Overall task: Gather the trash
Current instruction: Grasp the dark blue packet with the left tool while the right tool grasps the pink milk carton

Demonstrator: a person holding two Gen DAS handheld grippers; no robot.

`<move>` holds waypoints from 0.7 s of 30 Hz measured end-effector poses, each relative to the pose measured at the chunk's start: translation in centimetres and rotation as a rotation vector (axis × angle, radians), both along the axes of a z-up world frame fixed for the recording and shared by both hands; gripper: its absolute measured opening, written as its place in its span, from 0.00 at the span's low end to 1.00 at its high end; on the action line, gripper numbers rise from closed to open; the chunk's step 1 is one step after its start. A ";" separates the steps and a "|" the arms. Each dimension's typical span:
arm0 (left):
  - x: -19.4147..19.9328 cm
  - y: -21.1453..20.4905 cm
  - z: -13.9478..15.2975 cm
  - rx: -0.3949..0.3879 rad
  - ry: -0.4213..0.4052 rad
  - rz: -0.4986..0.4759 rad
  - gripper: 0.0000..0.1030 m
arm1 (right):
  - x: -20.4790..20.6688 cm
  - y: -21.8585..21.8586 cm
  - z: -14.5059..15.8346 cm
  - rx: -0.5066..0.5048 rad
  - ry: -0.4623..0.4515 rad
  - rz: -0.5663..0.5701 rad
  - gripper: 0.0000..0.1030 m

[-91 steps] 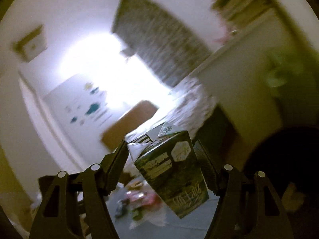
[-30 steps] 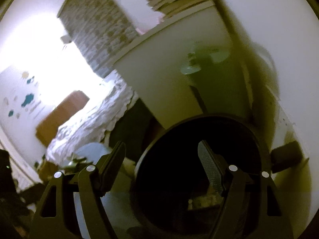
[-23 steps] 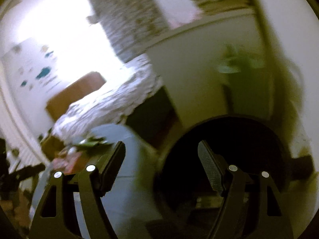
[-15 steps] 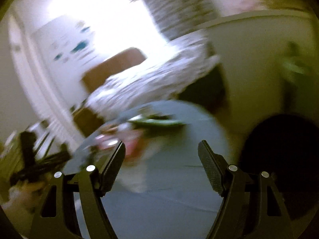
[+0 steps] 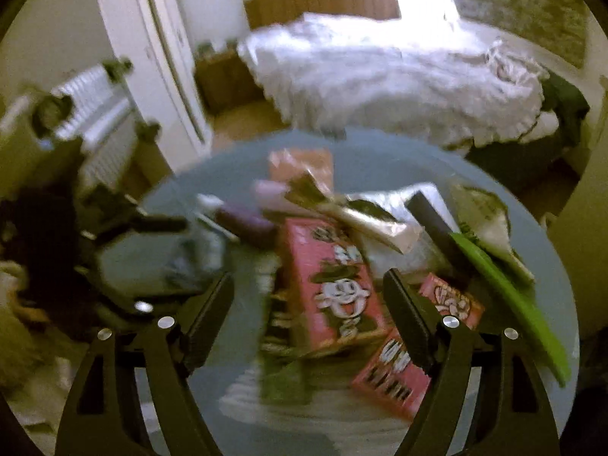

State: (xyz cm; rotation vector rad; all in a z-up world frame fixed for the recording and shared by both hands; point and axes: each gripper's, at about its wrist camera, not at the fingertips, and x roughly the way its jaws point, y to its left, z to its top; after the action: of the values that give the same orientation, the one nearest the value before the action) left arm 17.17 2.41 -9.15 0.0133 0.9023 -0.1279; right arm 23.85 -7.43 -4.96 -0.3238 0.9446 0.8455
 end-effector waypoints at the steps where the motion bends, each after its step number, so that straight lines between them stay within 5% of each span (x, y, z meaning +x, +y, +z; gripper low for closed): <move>1: 0.3 0.3 -0.3 -0.017 0.019 0.006 0.71 | 0.4 0.2 -0.6 -0.020 0.016 -0.005 0.77; 4: 0.5 0.8 -0.7 -0.060 0.041 0.006 0.64 | 1.2 0.2 -1.3 -0.002 0.084 -0.016 0.59; 8: 0.3 0.7 -0.4 -0.072 0.028 0.005 0.49 | 0.8 -1.3 -1.1 0.090 0.121 -0.034 0.57; 13: -1.0 0.0 0.9 -0.101 -0.010 0.012 0.45 | -1.1 -4.1 1.2 0.257 0.134 -0.064 0.56; 21: -2.2 -4.4 5.3 -0.172 -0.098 -0.050 0.45 | -5.1 -15.7 5.7 0.510 -0.033 -0.294 0.56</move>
State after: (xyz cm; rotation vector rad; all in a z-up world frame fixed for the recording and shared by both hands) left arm 14.94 -2.01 -3.84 -0.1170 0.7913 -0.2491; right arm 18.73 -23.14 0.70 0.2361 0.6931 0.7750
